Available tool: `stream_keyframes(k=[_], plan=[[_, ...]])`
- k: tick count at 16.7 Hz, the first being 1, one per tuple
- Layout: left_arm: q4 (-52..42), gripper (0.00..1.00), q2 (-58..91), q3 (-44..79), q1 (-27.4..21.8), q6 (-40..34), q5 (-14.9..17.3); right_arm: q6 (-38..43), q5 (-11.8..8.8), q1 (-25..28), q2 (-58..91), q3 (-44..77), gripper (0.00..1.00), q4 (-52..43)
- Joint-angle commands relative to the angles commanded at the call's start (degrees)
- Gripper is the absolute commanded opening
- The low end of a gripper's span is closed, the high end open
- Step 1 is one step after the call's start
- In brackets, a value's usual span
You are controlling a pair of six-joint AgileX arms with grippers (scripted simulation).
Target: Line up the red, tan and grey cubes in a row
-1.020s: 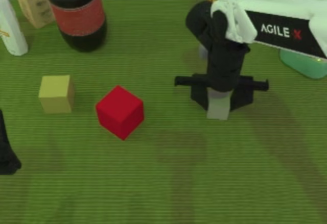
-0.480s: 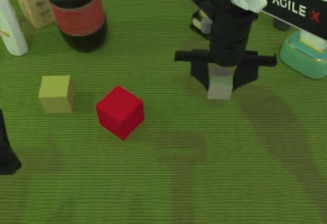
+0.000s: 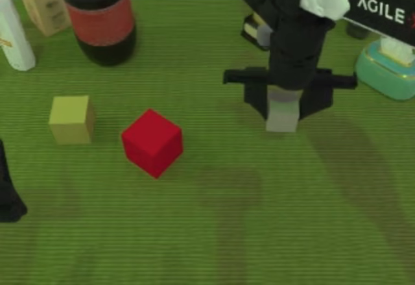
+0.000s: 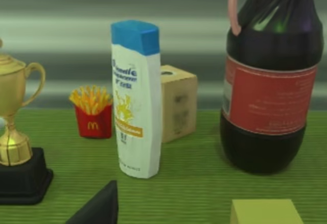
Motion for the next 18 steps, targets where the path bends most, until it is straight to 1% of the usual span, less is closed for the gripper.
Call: stream_keyframes(k=[4, 7, 14, 18], plan=[[0.0, 1.0, 0.0, 0.0, 0.0, 0.0, 0.0, -0.2, 0.0, 2.2, -8.4, -12.6, 0.0, 2.7], [0.0, 1.0, 0.0, 0.0, 0.0, 0.0, 0.0, -0.3, -0.1, 3.6, -13.4, -18.9, 0.0, 4.4], [0.0, 1.0, 0.0, 0.0, 0.0, 0.0, 0.0, -0.2, -0.1, 3.7, -14.1, -20.7, 0.0, 5.6], [0.0, 1.0, 0.0, 0.0, 0.0, 0.0, 0.0, -0.2, 0.0, 3.8, -11.9, -25.8, 0.0, 13.4]])
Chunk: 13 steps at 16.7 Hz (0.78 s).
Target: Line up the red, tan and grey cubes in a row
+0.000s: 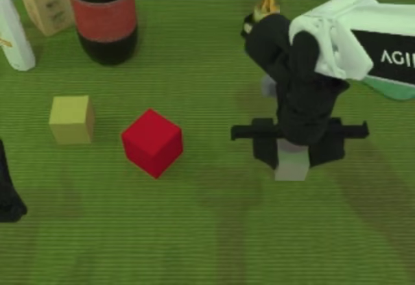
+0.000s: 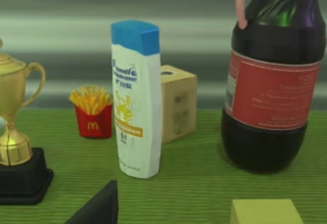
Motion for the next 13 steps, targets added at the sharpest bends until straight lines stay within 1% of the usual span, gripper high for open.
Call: stream_keyframes(k=[3, 7, 13], plan=[[0.0, 1.0, 0.0, 0.0, 0.0, 0.0, 0.0, 0.0, 0.0, 0.2, 1.6, -3.5, 0.0, 5.1], [0.0, 1.0, 0.0, 0.0, 0.0, 0.0, 0.0, 0.0, 0.0, 0.2, 1.9, -4.0, 0.0, 5.7], [0.0, 1.0, 0.0, 0.0, 0.0, 0.0, 0.0, 0.0, 0.0, 0.2, 1.9, -4.0, 0.45, 5.7]])
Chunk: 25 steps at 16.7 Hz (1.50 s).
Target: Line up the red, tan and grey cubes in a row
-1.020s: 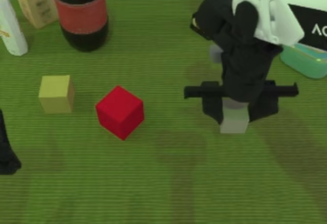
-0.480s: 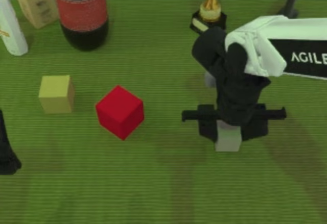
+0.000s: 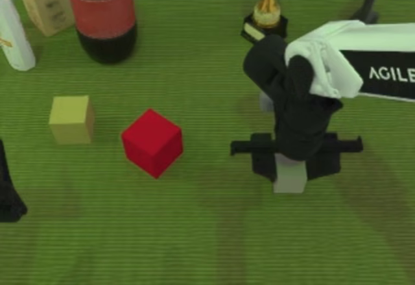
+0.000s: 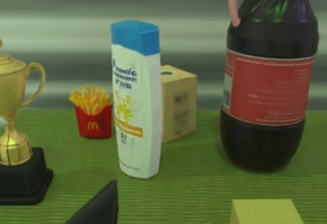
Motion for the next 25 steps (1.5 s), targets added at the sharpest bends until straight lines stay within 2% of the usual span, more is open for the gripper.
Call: stream_keyframes(k=[7, 17, 25], plan=[[0.0, 1.0, 0.0, 0.0, 0.0, 0.0, 0.0, 0.0, 0.0, 0.0, 0.0, 0.0, 0.98, 0.0], [0.0, 1.0, 0.0, 0.0, 0.0, 0.0, 0.0, 0.0, 0.0, -0.1, -0.1, 0.2, 1.0, -0.2], [0.0, 1.0, 0.0, 0.0, 0.0, 0.0, 0.0, 0.1, 0.0, 0.5, -4.4, 9.4, 1.0, -13.9]])
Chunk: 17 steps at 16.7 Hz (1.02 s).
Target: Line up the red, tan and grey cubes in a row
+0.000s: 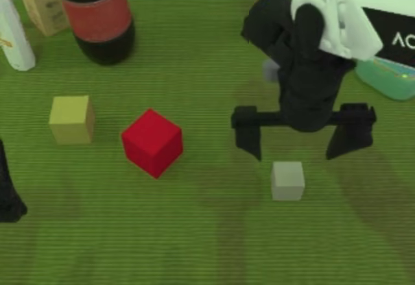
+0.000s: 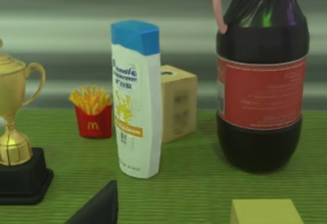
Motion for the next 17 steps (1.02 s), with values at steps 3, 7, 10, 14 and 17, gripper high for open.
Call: stream_keyframes(k=[3, 7, 10, 14, 17], plan=[[0.0, 1.0, 0.0, 0.0, 0.0, 0.0, 0.0, 0.0, 0.0, 0.0, -0.3, 0.3, 1.0, -0.4], [-1.0, 1.0, 1.7, 1.7, -0.1, -0.2, 0.0, -0.7, -0.1, 0.0, -1.7, -1.4, 1.0, 0.8], [-5.4, 1.0, 8.9, 8.5, -0.5, -0.9, -0.1, -3.1, -0.4, 0.7, -8.6, -7.5, 1.0, 4.9], [-15.8, 1.0, 26.5, 24.0, -1.6, -2.3, -0.1, -8.3, -0.9, 0.2, -25.7, -21.4, 1.0, 14.1], [-26.2, 1.0, 44.1, 38.3, -2.7, -3.5, -0.1, -13.2, -1.2, -2.1, -42.8, -34.8, 1.0, 22.7]])
